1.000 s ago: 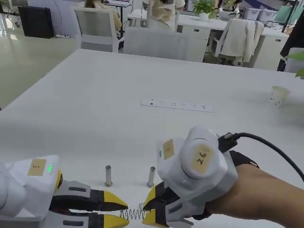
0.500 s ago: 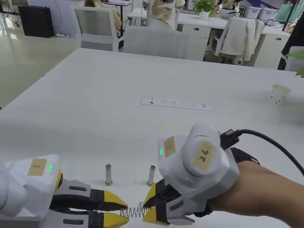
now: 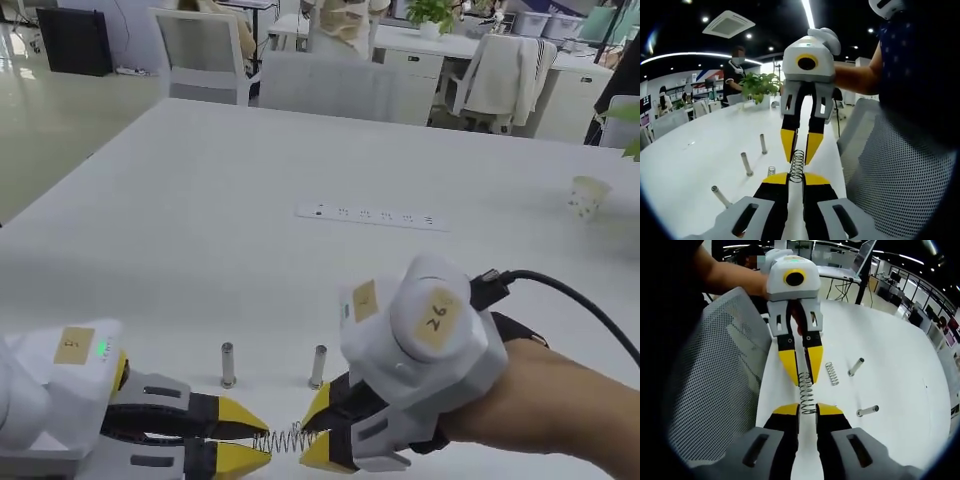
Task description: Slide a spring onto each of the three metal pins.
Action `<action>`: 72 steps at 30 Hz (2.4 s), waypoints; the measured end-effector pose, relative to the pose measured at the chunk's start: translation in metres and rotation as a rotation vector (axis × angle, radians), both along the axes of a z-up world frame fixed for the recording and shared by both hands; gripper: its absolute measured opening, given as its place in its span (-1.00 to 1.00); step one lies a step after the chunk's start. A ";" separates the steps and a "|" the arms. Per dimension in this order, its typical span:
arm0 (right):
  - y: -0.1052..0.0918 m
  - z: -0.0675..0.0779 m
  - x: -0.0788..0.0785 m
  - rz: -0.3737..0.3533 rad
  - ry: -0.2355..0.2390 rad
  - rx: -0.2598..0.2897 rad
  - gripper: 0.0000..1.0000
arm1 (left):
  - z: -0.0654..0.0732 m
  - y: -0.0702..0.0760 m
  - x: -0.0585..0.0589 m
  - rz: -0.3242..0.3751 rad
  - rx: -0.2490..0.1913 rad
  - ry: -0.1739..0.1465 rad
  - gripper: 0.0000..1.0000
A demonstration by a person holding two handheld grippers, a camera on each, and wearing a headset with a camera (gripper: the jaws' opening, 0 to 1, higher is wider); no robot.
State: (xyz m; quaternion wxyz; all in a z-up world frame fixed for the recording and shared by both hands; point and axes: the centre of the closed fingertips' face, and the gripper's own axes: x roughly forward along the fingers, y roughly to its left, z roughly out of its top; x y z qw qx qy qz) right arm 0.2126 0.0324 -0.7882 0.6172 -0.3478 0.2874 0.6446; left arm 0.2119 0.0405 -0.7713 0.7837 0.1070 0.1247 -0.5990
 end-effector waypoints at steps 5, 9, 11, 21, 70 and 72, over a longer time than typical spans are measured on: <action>0.001 -0.002 0.000 -0.004 0.009 0.003 -0.77 | 0.005 -0.002 -0.001 -0.006 -0.013 -0.002 -0.97; 0.000 -0.004 0.000 -0.009 0.017 0.004 -0.77 | 0.009 -0.003 -0.001 -0.011 -0.020 -0.012 -0.97; 0.000 -0.005 0.001 -0.011 0.019 0.005 -0.77 | 0.011 -0.004 -0.001 -0.011 -0.027 -0.015 -0.97; 0.000 -0.003 0.000 -0.014 0.019 0.016 -0.81 | 0.010 -0.005 0.000 -0.011 -0.029 -0.014 -0.97; 0.016 0.020 -0.006 0.011 0.009 0.015 -0.83 | -0.001 -0.003 0.004 0.005 -0.002 0.000 -0.78; 0.014 0.019 -0.004 0.005 0.005 0.011 -0.83 | -0.001 0.001 0.007 0.022 -0.006 0.001 -0.72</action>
